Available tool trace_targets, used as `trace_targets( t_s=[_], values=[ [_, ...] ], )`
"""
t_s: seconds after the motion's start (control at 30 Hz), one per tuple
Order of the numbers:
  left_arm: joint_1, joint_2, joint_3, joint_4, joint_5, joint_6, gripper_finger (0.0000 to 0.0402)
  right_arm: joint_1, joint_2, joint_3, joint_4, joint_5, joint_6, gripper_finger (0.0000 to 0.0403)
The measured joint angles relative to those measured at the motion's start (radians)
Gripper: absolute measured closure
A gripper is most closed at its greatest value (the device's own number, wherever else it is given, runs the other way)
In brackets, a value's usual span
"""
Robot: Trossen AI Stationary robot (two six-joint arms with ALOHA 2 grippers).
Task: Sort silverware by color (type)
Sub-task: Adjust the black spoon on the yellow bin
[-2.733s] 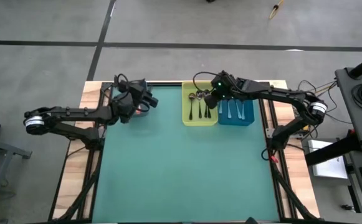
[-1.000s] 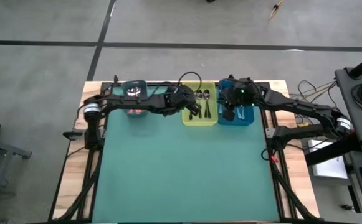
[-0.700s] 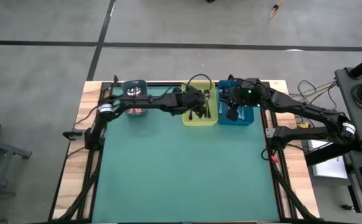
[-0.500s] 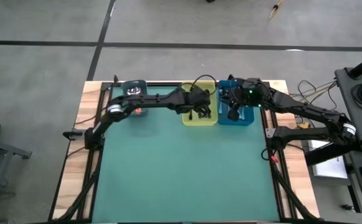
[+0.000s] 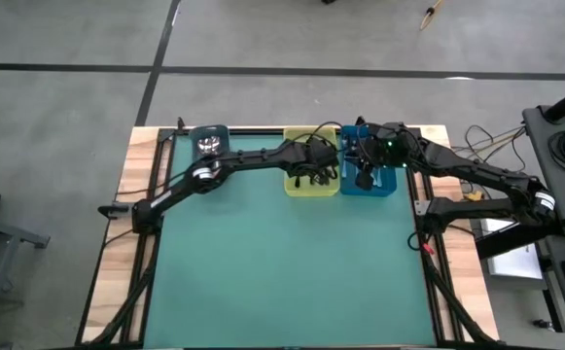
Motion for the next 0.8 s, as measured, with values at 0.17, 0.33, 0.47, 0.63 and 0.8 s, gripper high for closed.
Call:
trace_targets(
  t_s=[0.17, 0.33, 0.47, 0.63, 0.8],
  values=[
    [0.007, 0.024, 0.014, -0.039, 0.001, -0.018, 0.0228, 0.0, 0.0, 0.0, 0.0, 0.0, 0.0, 0.0349],
    [0.023, 0.024, 0.004, -0.047, 0.001, -0.029, 0.0228, 0.0, 0.0, 0.0, 0.001, 0.0, -0.002, 0.0349],
    [0.038, 0.024, -0.006, -0.047, -0.004, -0.029, 0.0228, 0.0, 0.0, 0.0, 0.005, 0.0, -0.003, 0.0349],
    [0.048, 0.024, -0.006, -0.034, -0.01, -0.02, 0.0228, 0.0, 0.0, 0.0, 0.007, 0.0, -0.002, 0.0349],
    [0.05, 0.027, -0.007, -0.01, -0.01, -0.009, 0.0228, 0.0, 0.0, 0.0, 0.008, 0.0, 0.0, 0.0349]
  ],
)
